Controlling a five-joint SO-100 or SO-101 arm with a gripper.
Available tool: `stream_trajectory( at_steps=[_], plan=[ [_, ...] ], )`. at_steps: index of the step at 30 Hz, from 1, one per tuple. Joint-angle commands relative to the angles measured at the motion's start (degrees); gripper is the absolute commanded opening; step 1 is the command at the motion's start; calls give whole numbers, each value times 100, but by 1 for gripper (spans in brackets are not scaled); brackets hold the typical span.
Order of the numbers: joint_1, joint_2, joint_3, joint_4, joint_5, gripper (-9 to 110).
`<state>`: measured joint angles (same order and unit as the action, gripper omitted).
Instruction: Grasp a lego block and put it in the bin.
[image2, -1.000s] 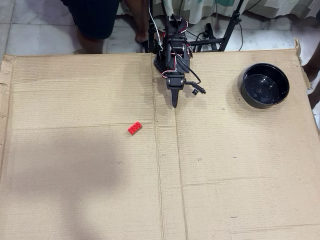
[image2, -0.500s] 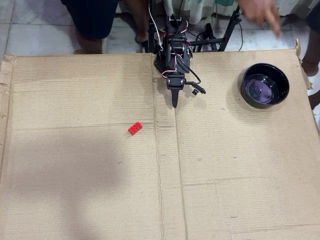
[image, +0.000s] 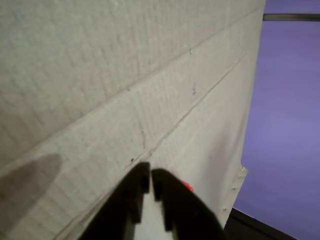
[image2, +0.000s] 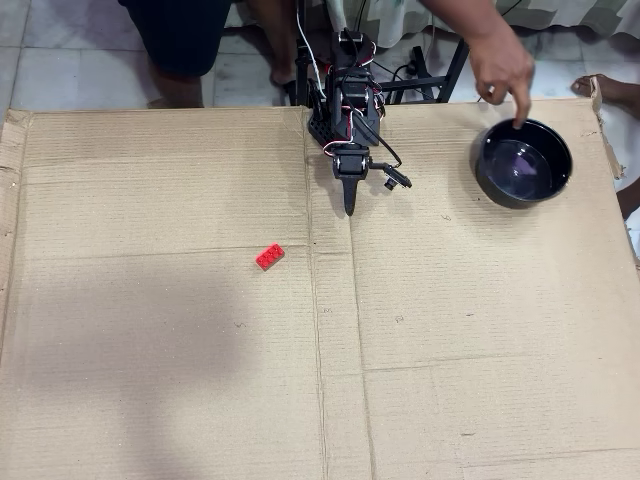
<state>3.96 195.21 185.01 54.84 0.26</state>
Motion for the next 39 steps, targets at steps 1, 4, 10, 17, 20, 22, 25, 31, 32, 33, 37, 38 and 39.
stream_trajectory(
  at_steps=[1, 4, 10, 17, 20, 22, 25, 31, 32, 33, 37, 38, 39],
  plan=[
    [0, 97, 70, 0, -9, 0],
    [0, 97, 70, 0, -9, 0],
    [0, 97, 70, 0, -9, 0],
    [0, 97, 70, 0, -9, 0],
    [53, 97, 70, 35, 62, 0],
    [-9, 97, 70, 26, -9, 0],
    [9, 97, 70, 9, 9, 0],
    [62, 97, 70, 9, -9, 0],
    [62, 97, 70, 9, -9, 0],
    [62, 97, 70, 9, 18, 1],
    [70, 97, 70, 9, 44, 1],
    [79, 97, 70, 9, 53, 1],
    [123, 97, 70, 9, 62, 0]
  ],
)
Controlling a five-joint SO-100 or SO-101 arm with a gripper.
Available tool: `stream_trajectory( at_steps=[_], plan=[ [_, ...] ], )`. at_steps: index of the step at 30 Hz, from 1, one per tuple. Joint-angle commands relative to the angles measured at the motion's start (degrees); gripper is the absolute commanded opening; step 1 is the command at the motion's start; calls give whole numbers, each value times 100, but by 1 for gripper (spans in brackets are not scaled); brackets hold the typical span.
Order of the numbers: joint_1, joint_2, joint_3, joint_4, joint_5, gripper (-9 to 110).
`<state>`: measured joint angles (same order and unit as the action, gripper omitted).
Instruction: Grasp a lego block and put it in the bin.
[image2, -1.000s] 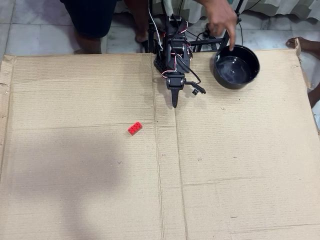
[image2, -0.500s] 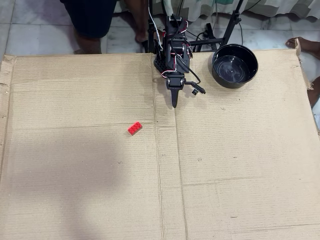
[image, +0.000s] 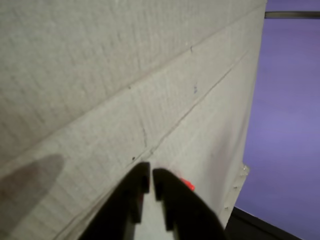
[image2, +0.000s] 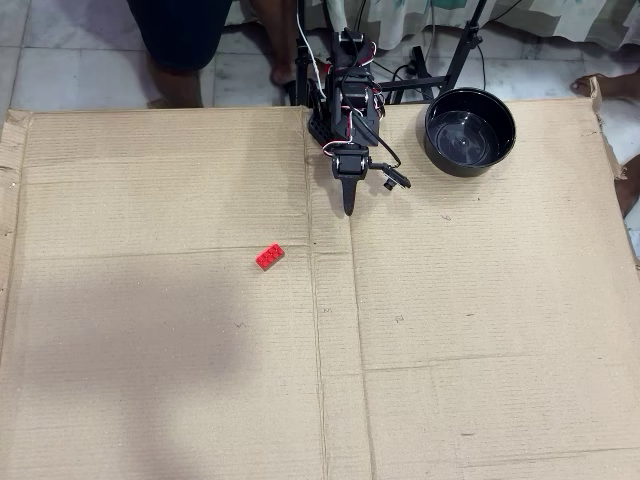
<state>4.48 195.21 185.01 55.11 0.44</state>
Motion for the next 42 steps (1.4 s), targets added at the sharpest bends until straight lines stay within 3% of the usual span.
stream_trajectory(
  at_steps=[1, 7, 12, 18, 24, 32, 42],
  plan=[
    [132, 97, 70, -18, 53, 0],
    [185, 79, -9, -26, 281, 1],
    [193, 0, -580, -18, 2197, 5],
    [202, -536, -1072, -26, 4579, 30],
    [211, -2180, -2232, -35, 6521, 42],
    [519, -4887, -3938, -44, 9123, 42],
    [1020, -8112, -6609, -44, 10512, 42]
  ],
)
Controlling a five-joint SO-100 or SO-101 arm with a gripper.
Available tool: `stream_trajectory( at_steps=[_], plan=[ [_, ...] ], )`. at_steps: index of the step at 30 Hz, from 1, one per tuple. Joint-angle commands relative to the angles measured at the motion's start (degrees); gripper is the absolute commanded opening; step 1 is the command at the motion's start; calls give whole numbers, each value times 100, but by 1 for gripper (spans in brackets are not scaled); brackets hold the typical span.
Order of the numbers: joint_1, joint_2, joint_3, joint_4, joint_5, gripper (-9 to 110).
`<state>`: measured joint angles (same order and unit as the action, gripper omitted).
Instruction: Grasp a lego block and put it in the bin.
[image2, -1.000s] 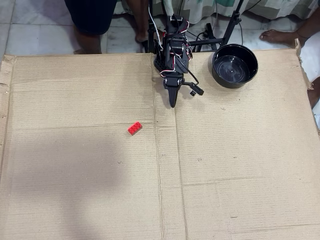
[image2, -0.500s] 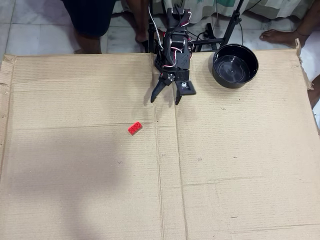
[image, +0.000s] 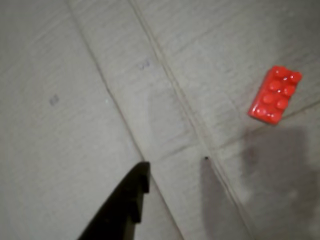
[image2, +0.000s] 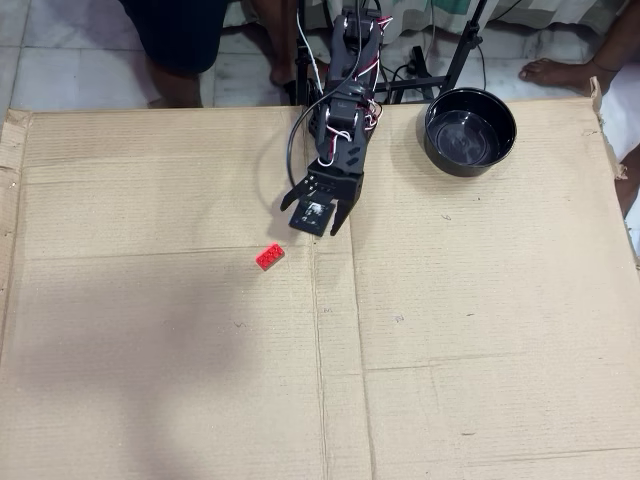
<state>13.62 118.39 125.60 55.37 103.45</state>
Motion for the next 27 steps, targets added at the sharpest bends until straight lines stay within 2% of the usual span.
stream_trajectory(
  at_steps=[1, 13, 27],
  plan=[
    [158, -712, -905, -70, 316, 42],
    [861, -3243, -2689, -70, 624, 42],
    [993, -4017, -2830, -53, 624, 42]
  ],
)
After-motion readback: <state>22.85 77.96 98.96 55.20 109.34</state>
